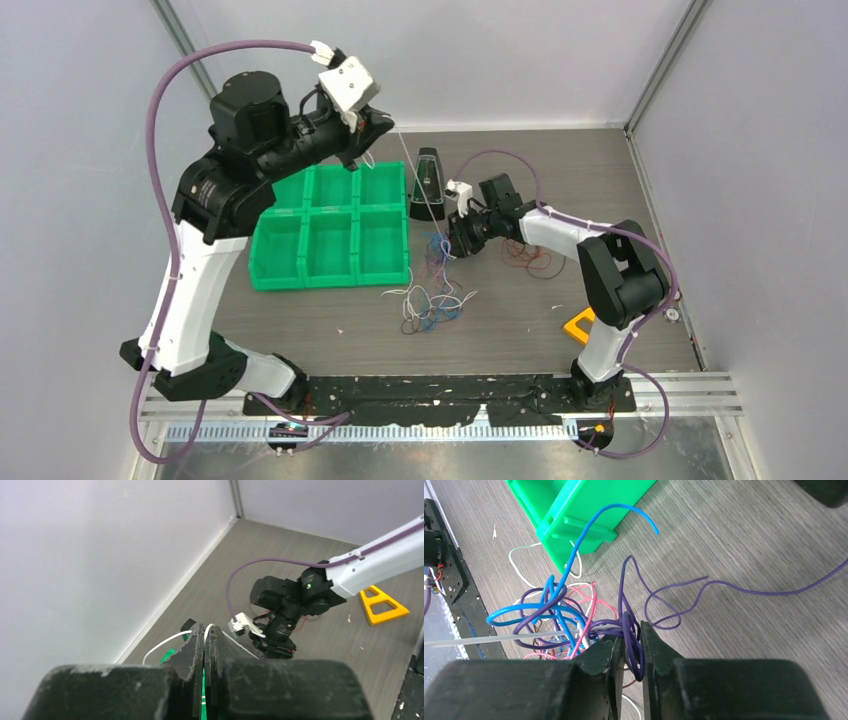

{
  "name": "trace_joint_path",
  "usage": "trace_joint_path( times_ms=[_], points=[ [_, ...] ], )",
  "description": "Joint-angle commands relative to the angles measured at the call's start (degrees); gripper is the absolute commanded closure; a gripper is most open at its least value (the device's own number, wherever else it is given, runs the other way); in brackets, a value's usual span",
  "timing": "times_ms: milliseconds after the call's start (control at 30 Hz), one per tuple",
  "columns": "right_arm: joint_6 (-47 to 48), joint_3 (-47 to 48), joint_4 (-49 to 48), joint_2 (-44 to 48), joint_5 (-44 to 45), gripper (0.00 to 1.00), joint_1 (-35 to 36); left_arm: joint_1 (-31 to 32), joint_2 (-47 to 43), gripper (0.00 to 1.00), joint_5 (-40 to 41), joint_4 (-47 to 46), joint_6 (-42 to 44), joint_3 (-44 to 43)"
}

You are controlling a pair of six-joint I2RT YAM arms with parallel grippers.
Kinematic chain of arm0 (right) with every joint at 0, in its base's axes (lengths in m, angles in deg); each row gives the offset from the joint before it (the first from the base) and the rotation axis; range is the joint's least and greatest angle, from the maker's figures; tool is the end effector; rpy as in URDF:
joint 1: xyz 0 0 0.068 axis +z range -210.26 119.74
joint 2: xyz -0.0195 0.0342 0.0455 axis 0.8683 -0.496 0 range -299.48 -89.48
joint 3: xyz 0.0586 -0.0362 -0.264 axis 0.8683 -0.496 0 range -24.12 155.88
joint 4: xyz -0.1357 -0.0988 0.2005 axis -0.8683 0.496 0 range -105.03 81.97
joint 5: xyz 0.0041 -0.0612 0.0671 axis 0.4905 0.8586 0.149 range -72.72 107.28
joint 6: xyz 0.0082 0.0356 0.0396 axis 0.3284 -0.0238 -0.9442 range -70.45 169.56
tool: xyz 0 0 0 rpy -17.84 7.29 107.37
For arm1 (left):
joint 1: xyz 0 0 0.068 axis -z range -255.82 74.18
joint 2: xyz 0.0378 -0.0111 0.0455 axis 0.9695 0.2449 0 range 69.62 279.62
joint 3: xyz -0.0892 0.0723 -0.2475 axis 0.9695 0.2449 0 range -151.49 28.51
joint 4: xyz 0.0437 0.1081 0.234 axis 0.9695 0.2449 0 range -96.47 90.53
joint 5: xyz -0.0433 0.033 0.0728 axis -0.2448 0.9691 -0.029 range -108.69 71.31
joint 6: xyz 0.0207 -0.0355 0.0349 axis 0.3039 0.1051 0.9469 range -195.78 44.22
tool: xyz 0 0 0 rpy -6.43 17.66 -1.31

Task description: Untangle the cables

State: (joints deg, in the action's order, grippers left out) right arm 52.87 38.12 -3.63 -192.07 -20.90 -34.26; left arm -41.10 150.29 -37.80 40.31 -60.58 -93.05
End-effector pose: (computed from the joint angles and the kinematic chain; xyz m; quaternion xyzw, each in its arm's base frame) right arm 0.3196 0.1803 0.1783 -0.3296 0.8367 0.3638 0.2427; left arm 0.1826 -0.1406 0.5687 0.4099 0.6168 -0.2334 0.6301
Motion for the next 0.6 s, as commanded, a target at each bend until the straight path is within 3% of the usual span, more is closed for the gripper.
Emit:
trace_joint_path(
  times_ms=[0,200,300,433,567],
  points=[
    [3.8,-0.6,8.7,-1.9,7.8,0.77,-1.4,-1.7,-4.5,1.0,7.5,-16.3,-0.7,-7.4],
    [6.1,1.1,16.1,-3.3,8.5,0.59,-2.2,-3.1,-1.7,1.0,11.3,-16.9,-1.7,-17.7],
    [8.6,1.8,19.3,-1.3,4.8,0.52,-5.1,-3.1,-3.7,1.0,9.8,-16.7,-1.4,-13.3],
    [11.4,2.4,21.3,8.1,-3.1,0.24,-10.6,-3.1,-7.8,1.0,6.9,-19.3,1.0,-3.8],
    [11.7,6.1,22.6,15.7,-10.2,0.12,-12.8,-3.1,-8.9,1.0,3.2,-17.3,0.9,0.5]
  ],
)
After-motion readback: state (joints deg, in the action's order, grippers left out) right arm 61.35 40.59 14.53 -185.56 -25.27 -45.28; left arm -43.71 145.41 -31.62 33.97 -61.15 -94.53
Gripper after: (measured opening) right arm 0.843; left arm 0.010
